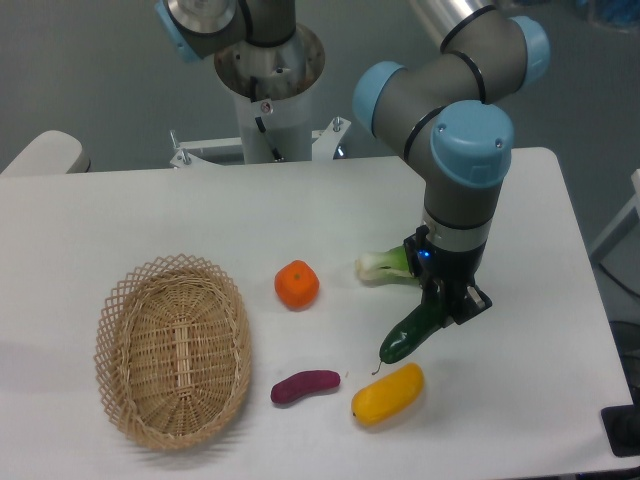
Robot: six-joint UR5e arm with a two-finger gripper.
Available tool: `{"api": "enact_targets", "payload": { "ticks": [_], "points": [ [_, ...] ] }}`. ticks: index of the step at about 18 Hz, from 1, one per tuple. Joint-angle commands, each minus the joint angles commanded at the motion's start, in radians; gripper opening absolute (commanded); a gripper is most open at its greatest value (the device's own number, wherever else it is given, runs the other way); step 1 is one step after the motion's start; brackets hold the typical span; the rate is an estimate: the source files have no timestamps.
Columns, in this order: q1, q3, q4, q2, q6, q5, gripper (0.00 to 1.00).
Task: Place the cucumber on the table
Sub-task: 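Hold the green cucumber in the gripper just above the table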
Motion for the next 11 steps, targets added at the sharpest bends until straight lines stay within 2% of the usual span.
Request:
{"api": "enact_targets", "payload": {
  "ticks": [11],
  "points": [
    [-0.020, -0.014, 0.029, -0.021, -0.012, 0.006, 0.25]
  ]
}}
